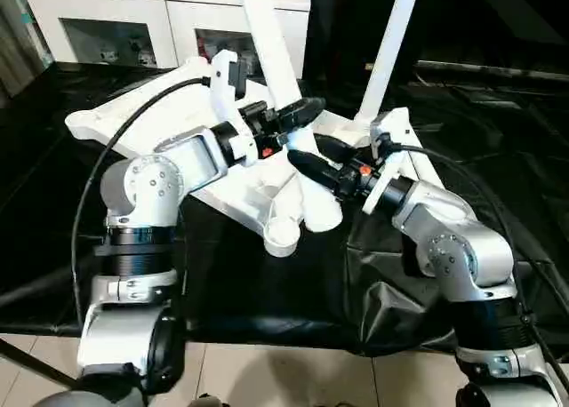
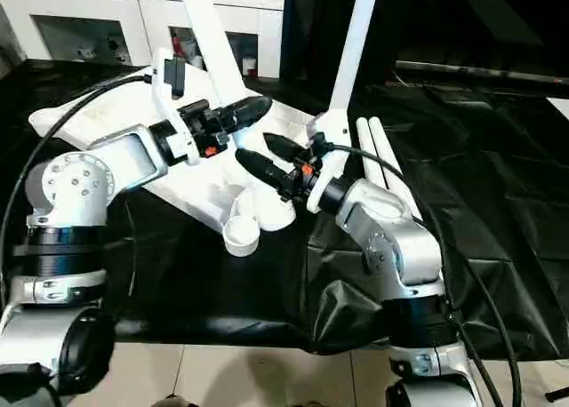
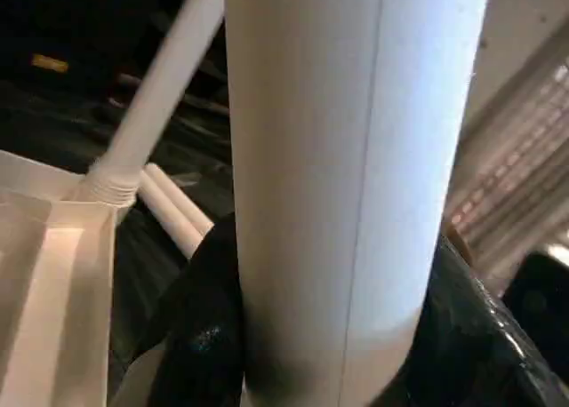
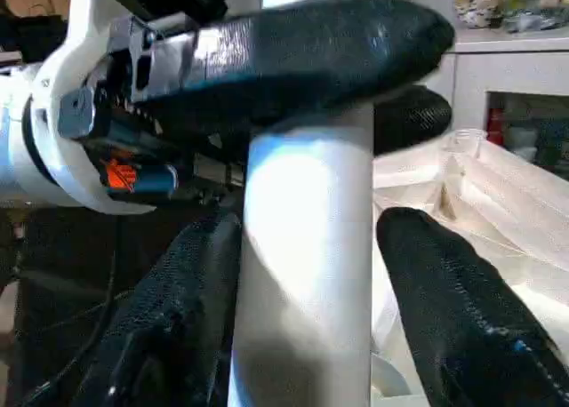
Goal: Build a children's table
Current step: Pick table leg
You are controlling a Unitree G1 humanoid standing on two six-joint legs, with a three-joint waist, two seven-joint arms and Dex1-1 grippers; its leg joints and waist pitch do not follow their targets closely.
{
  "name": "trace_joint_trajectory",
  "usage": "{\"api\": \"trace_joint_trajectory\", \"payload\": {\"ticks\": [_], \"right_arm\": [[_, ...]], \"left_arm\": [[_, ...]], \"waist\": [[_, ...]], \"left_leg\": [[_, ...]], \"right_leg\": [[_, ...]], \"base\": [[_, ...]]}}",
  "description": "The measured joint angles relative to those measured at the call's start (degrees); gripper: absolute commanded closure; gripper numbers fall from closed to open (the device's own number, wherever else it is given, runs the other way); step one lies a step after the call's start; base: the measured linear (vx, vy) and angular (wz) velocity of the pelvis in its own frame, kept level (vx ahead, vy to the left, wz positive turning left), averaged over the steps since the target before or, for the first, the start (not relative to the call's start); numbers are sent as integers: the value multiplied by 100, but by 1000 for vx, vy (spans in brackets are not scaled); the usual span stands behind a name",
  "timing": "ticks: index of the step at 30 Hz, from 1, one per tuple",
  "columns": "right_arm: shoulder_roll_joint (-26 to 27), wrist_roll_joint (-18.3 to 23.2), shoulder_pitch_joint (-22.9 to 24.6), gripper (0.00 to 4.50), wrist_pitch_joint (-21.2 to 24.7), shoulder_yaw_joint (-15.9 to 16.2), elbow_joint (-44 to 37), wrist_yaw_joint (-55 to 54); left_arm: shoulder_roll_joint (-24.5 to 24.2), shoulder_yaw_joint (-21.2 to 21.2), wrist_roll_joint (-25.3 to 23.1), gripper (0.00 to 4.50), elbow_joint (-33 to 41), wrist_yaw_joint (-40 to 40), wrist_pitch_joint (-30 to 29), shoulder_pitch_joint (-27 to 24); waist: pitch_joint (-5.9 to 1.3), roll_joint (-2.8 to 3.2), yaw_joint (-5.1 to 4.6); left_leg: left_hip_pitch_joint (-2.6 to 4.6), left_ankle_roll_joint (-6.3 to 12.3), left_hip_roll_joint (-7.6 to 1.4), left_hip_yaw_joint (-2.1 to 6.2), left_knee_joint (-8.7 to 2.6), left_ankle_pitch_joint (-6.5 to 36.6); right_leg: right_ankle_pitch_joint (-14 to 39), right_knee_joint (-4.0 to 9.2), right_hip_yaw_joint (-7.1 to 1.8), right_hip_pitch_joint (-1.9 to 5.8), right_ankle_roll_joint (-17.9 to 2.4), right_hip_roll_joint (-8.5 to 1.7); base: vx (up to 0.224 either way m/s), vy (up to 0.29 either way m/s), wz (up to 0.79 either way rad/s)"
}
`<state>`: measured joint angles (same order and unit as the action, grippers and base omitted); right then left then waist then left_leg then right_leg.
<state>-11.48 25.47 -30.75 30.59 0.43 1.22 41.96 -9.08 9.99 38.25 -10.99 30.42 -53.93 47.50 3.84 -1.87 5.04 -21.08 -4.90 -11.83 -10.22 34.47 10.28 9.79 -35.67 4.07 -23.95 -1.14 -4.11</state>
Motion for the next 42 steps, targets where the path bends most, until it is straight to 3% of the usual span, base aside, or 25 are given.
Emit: {"api": "trace_joint_trajectory", "payload": {"ticks": [2, 6, 8, 12, 21, 42], "right_arm": [[-317, 271, -136, 150, 507, -48, -16, 235], [-556, 603, -254, 150, 1121, -153, -59, 519], [-825, 783, -264, 150, 1516, -41, -63, 814], [-1016, 921, -273, 150, 1879, 84, -85, 1132], [-1162, 1005, -278, 150, 2184, 460, -131, 1366], [-1333, 1039, -277, 150, 2378, 711, -170, 1593]], "left_arm": [[-279, -284, -76, 262, -1, 455, 71, 0], [-405, -439, -89, 262, -1, 906, 134, 0], [-594, -740, -92, 262, 41, 1435, 255, -2], [-651, -970, -88, 262, 109, 1972, 414, -1], [-692, -1185, -84, 262, 108, 2439, 501, 1], [-847, -1338, -85, 262, 144, 2811, 526, 0]], "waist": [[1, -1, 2], [0, -2, 6], [0, -2, 10], [0, -2, 6], [0, -2, 9], [0, -2, 12]], "left_leg": [[1, 0, 0, 0, -2, 0], [0, 1, 0, 0, -1, 1], [0, 2, 0, 0, -2, 1], [1, 2, 0, -1, -1, 1], [2, 0, -1, 0, 1, 0], [2, 0, 0, 0, 1, 0]], "right_leg": [[0, 3, -1, 3, 0, 0], [-1, 2, 0, 2, -1, 0], [-1, 5, 0, 3, -2, 0], [-2, 3, -1, 4, -3, 0], [-1, -2, -1, 4, -1, 0], [-2, -3, -1, 3, -3, -1]], "base": [[0, 0, 0], [0, 0, 0], [0, 0, 0], [0, 0, 0], [0, 0, 0], [0, 0, 0]]}}
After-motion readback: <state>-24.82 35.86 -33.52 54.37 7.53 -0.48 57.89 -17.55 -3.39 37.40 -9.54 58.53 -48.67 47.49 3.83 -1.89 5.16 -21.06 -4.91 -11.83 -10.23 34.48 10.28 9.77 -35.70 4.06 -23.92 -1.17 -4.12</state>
